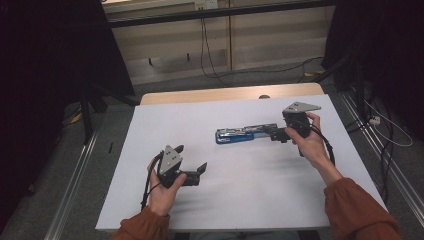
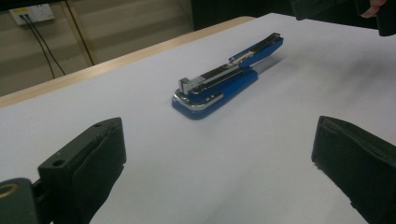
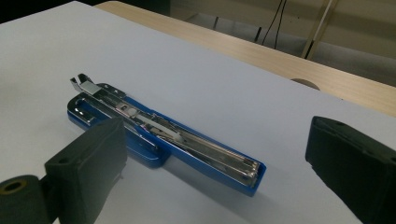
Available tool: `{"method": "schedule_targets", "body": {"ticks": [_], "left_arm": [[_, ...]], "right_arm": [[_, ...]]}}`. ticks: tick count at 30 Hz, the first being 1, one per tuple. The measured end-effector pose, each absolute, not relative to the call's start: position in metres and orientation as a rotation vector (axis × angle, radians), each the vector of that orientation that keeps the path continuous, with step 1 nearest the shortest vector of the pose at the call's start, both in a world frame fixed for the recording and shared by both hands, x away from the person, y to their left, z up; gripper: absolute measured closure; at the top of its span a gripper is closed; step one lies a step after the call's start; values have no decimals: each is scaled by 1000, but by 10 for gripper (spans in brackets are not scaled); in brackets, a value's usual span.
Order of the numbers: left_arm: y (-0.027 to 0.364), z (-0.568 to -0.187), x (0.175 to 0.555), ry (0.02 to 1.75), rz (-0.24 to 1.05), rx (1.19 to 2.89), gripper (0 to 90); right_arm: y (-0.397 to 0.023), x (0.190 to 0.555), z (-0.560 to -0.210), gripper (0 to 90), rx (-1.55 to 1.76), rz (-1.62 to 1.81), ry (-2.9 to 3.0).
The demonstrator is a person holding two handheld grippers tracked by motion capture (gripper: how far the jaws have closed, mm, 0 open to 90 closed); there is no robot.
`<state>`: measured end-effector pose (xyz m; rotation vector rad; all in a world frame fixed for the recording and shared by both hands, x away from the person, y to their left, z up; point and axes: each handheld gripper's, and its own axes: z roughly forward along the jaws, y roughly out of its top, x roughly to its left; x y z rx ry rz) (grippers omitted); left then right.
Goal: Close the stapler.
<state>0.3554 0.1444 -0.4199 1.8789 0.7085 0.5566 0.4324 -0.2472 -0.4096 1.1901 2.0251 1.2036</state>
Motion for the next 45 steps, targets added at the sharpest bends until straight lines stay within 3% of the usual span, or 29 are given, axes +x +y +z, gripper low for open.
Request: {"method": "schedule_targets", "body": {"ticks": [7, 15, 28, 45], "left_arm": [[138, -427, 374, 770, 496, 1894, 38], [131, -425, 398, 801, 567, 1886, 45], [113, -427, 425, 806, 524, 1877, 65], [84, -427, 450, 766, 591, 1883, 59]], "right_arm": [[-254, 428, -412, 41, 1204, 1197, 2009], [-259, 418, -415, 13, 1213, 1210, 1977], [-268, 408, -431, 18, 1213, 1172, 1991], [-263, 411, -437, 22, 1203, 1205, 1979]]}}
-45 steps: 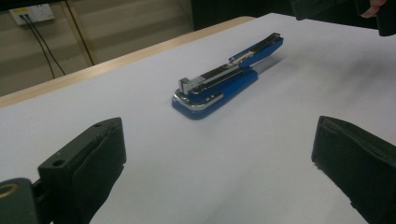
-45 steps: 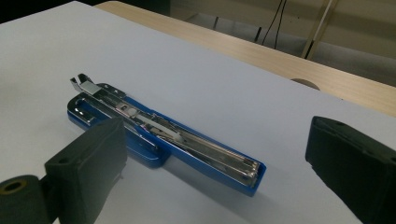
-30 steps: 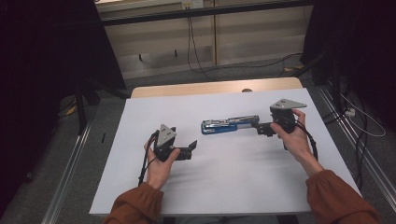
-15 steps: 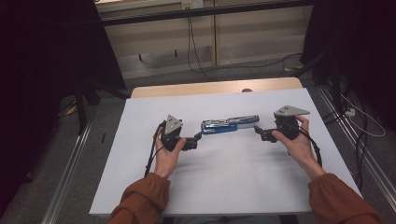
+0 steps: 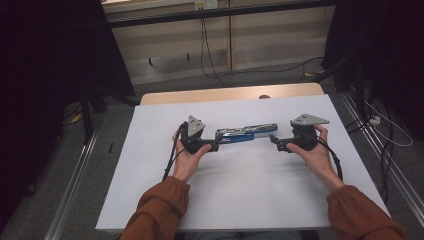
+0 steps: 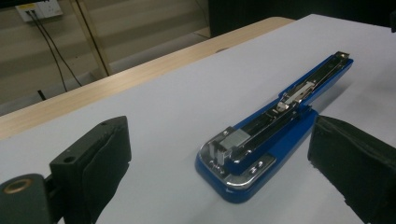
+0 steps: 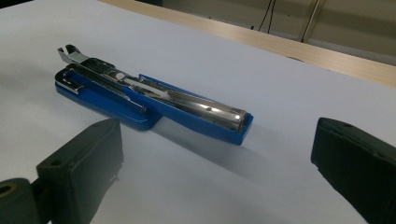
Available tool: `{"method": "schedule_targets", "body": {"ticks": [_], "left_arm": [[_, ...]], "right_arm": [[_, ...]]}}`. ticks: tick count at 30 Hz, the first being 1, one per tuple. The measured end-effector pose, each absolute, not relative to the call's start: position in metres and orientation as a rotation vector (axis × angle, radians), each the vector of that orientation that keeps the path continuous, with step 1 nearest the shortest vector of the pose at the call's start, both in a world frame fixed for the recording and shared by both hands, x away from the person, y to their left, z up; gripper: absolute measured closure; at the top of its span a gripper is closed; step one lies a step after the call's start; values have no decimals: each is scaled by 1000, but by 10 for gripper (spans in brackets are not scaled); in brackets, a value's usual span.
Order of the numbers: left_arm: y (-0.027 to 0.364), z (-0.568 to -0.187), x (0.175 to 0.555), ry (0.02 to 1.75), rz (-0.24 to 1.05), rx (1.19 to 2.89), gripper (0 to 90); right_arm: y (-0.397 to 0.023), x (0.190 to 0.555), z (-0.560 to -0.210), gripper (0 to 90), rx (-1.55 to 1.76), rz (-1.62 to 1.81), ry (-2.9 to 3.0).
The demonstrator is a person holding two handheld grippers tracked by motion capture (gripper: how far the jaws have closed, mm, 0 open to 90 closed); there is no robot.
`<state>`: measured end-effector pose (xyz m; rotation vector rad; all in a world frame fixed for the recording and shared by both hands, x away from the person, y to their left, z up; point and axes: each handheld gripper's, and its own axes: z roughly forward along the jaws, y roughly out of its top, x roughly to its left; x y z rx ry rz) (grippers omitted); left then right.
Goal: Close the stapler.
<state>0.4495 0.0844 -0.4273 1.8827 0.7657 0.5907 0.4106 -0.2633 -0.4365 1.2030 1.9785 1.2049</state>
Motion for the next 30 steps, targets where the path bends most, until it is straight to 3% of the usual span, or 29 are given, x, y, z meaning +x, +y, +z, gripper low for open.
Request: {"method": "schedule_targets", "body": {"ticks": [6, 13, 22, 30], "left_arm": [[79, -434, 447, 749, 571, 1929, 61], [77, -441, 447, 790, 560, 1925, 166], [79, -442, 450, 781, 504, 1921, 445], [83, -444, 453, 804, 418, 1900, 636]], "right_arm": [[-263, 411, -438, 22, 1212, 1207, 1991], [-264, 409, -435, 44, 1192, 1216, 1973], [-265, 409, -437, 57, 1205, 1221, 1974], [-263, 409, -439, 57, 1208, 1212, 1994]]}}
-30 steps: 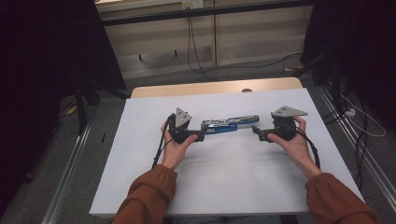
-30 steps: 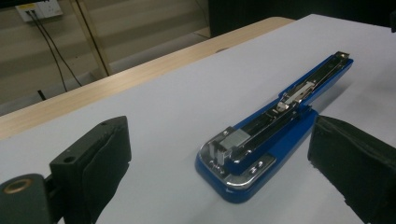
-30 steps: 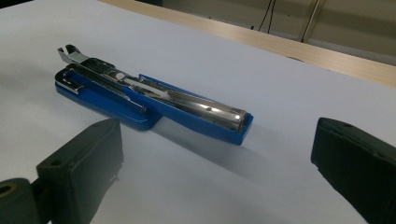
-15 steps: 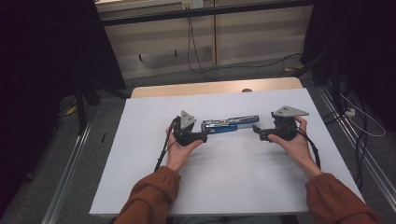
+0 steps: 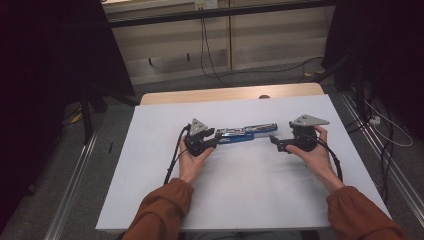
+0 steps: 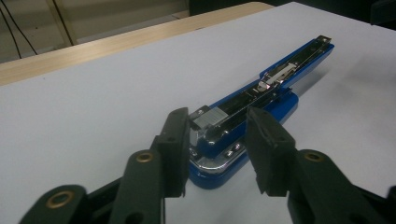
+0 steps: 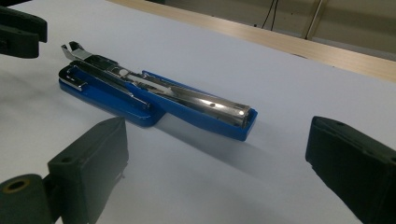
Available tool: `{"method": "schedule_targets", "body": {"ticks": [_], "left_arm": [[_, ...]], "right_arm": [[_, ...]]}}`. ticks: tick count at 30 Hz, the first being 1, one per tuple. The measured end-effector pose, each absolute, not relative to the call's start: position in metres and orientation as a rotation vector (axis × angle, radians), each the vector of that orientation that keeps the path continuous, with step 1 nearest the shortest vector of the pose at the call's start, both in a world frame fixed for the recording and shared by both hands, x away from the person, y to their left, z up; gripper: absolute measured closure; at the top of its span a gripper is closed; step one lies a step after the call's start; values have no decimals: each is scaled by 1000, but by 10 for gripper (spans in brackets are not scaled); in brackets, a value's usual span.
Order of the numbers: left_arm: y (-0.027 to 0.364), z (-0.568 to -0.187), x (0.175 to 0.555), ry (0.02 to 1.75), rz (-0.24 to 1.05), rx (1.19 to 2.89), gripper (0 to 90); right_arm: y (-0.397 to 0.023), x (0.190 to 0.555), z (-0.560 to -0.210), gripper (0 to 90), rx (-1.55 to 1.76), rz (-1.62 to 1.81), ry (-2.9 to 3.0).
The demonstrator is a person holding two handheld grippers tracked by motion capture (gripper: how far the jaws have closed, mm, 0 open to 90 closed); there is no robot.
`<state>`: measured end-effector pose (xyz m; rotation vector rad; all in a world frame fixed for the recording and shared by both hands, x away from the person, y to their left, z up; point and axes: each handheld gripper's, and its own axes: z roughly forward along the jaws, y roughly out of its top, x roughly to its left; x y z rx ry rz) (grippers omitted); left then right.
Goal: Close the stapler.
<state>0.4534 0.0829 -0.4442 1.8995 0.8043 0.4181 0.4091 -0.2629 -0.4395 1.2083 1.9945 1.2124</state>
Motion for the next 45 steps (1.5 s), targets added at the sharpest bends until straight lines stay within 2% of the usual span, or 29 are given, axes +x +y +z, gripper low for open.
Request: {"method": "schedule_targets", "body": {"ticks": [4, 9, 17, 21, 24, 26, 28, 30, 32, 38, 45], "left_arm": [[81, -444, 452, 784, 395, 1911, 775], [80, -447, 453, 780, 390, 1913, 899], [76, -451, 455, 768, 395, 1948, 900], [78, -450, 455, 770, 404, 1948, 900], [78, -450, 454, 770, 399, 1961, 900], [77, -450, 453, 762, 401, 1963, 900], [76, -450, 452, 753, 397, 1970, 900], [75, -451, 454, 752, 385, 1964, 900], [74, -452, 457, 748, 381, 1971, 900], [75, -452, 459, 750, 386, 1962, 900], [77, -454, 463, 759, 384, 1991, 900]], "right_arm": [[-262, 410, -440, 58, 1208, 1212, 1999], [-260, 410, -441, 60, 1208, 1199, 2008], [-261, 411, -442, 86, 1225, 1174, 2013], [-263, 412, -443, 146, 1249, 1160, 2022], [-264, 411, -443, 269, 1238, 1166, 2034], [-264, 410, -442, 306, 1251, 1176, 2026], [-265, 409, -442, 467, 1239, 1180, 2031], [-265, 409, -442, 508, 1245, 1182, 2031], [-265, 409, -443, 643, 1241, 1176, 2044], [-265, 410, -443, 900, 1227, 1188, 2095], [-267, 412, -445, 900, 1231, 1150, 2129]]}}
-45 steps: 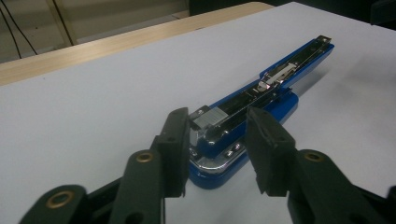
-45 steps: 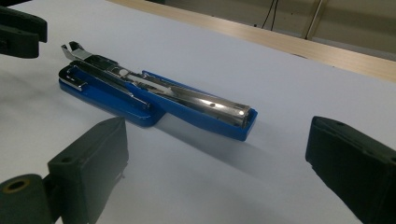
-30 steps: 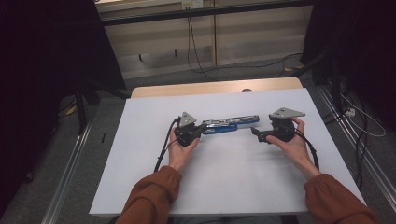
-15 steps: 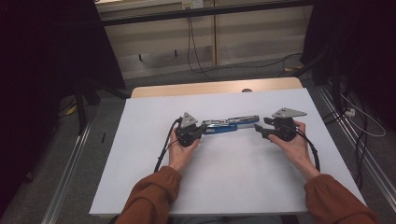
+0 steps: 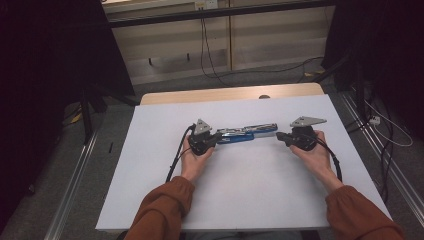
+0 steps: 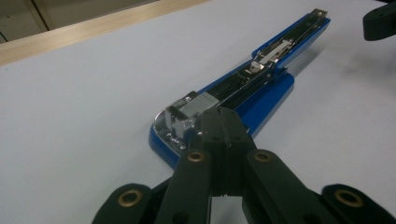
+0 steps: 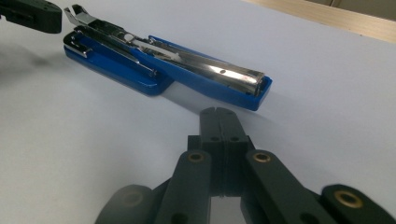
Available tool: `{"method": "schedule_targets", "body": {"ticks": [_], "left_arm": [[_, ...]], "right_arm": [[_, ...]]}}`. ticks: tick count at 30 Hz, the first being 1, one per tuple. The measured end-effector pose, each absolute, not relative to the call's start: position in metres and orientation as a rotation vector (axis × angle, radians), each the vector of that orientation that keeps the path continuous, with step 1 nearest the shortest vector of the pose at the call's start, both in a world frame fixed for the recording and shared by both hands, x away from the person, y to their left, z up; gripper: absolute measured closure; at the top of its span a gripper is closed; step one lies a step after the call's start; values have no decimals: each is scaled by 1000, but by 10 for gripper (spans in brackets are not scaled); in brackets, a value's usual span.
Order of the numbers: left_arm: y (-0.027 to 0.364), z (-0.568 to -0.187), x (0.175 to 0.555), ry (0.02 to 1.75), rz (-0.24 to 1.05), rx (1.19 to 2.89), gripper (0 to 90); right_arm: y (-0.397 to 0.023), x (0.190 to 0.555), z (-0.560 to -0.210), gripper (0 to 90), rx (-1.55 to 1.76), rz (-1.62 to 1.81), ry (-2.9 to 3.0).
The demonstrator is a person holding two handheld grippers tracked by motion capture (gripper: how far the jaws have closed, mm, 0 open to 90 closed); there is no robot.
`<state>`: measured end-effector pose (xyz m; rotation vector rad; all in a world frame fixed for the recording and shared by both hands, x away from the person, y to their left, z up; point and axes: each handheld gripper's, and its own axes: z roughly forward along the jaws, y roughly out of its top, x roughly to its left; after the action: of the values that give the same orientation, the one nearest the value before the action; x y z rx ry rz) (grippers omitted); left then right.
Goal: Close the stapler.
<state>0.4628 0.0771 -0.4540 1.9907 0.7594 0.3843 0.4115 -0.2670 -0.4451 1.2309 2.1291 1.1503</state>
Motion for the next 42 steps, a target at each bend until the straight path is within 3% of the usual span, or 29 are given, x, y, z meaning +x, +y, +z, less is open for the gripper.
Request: {"method": "schedule_targets", "body": {"ticks": [12, 42], "left_arm": [[69, -459, 462, 746, 444, 2055, 900], [71, -459, 466, 745, 433, 2054, 900]], "right_arm": [[-271, 415, -448, 900, 1233, 1121, 2129], [-266, 441, -463, 900, 1285, 978, 2148]]}}
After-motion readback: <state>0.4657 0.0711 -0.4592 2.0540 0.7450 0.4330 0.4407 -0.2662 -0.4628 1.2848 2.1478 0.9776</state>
